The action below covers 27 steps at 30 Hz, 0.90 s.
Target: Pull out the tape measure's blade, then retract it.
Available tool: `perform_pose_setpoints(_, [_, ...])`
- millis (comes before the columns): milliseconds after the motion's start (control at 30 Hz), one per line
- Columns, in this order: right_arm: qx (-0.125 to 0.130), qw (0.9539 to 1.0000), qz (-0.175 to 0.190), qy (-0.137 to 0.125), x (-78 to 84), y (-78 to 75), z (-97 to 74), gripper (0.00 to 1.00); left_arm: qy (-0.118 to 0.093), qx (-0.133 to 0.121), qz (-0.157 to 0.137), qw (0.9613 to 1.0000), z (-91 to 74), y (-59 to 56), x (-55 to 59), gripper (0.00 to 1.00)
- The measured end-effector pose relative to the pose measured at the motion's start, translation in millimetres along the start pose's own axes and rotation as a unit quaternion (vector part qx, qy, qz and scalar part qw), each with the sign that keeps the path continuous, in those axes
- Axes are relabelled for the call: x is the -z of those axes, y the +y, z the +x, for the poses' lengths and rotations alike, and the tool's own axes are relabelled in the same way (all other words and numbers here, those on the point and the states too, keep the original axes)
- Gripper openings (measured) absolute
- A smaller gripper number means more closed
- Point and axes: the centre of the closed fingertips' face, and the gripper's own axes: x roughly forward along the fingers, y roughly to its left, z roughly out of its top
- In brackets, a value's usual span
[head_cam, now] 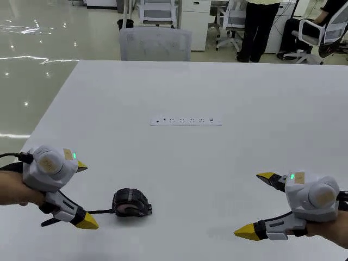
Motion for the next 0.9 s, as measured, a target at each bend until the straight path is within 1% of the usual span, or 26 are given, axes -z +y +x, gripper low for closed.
perform_pose_setpoints(33, [-0.001,1.0,-0.001,0.0,0.3,0.4,0.7,1.0,0.003,0.003,0.006,1.0,1.9,0.0,-1.0,0.96])
perform_pose_setpoints(100, [-0.005,1.0,-0.006,-0.001,-0.2,2.2,2.7,1.0,0.026,0.015,0.032,0.9991,7.5,-0.1,-0.4,0.95])
perform_pose_setpoints(200, [-0.006,1.0,-0.007,-0.003,-1.2,2.8,5.2,1.0,0.039,0.028,0.054,0.9974,14.7,-0.4,-6.1,0.95])
perform_pose_setpoints(267, [-0.008,0.9999,-0.008,-0.004,-3.4,3.4,7.8,1.0,0.045,0.032,0.064,0.9964,19.3,2.4,-12.6,0.95])
perform_pose_setpoints(300, [-0.009,0.9999,-0.009,-0.003,-4.4,4.0,9.5,1.0,0.046,0.037,0.07,0.9958,20.7,2.7,-18.2,0.95])
perform_pose_setpoints(367, [-0.012,0.9999,-0.012,-0.004,-5.6,4.4,12.1,1.0,0.046,0.039,0.075,0.9954,22.4,5.1,-26.7,0.95])
perform_pose_setpoints(400, [-0.014,0.9998,-0.013,-0.004,-7.8,5.1,13.7,1.0,0.048,0.041,0.085,0.9943,23.4,6.1,-33.3,0.95])
perform_pose_setpoints(433, [-0.015,0.9998,-0.014,-0.005,-9.3,5.4,14.7,1.0,0.053,0.043,0.098,0.9928,24.1,7.6,-36.7,0.95])
perform_pose_setpoints(467, [-0.016,0.9997,-0.015,-0.006,-10.6,5.3,15.8,1.0,0.06,0.04,0.12,0.9901,24.6,10.8,-40.2,0.95])
perform_pose_setpoints(500, [-0.017,0.9997,-0.015,-0.008,-12.4,5.4,17.1,1.0,0.069,0.04,0.142,0.9866,24.2,11.3,-45.8,0.95])
perform_pose_setpoints(533, [-0.018,0.9997,-0.015,-0.009,-13.5,5.8,17.8,1.0,0.071,0.047,0.149,0.9852,24.2,9.4,-49.8,0.95])
perform_pose_setpoints(567, [-0.02,0.9996,-0.016,-0.01,-14.8,6.6,19.0,1.0,0.074,0.056,0.147,0.9848,24.1,5.7,-54.9,0.95])
perform_pose_setpoints(600, [-0.021,0.9996,-0.017,-0.01,-15.6,6.9,19.8,1.0,0.079,0.064,0.148,0.9837,24.0,3.6,-57.4,0.95])
perform_pose_setpoints(633, [-0.022,0.9996,-0.017,-0.01,-16.5,7.3,20.9,1.0,0.082,0.07,0.155,0.9821,24.6,2.1,-61.3,0.95])
perform_pose_setpoints(700, [-0.022,0.9995,-0.017,-0.011,-18.0,7.7,22.0,1.0,0.091,0.074,0.173,0.978,25.5,1.5,-64.5,0.95])
perform_pose_setpoints(733, [-0.022,0.9995,-0.017,-0.013,-18.8,7.6,23.0,1.0,0.099,0.078,0.178,0.9759,26.1,0.8,-65.1,0.95])
perform_pose_setpoints(800, [-0.024,0.9994,-0.021,-0.013,-19.4,8.2,24.6,1.0,0.107,0.082,0.178,0.9748,30.4,2.8,-65.0,0.95])
perform_pose_setpoints(900, [-0.026,0.9992,-0.025,-0.015,-21.3,10.1,27.9,1.0,0.112,0.088,0.172,0.9747,36.9,-1.5,-67.4,0.95])
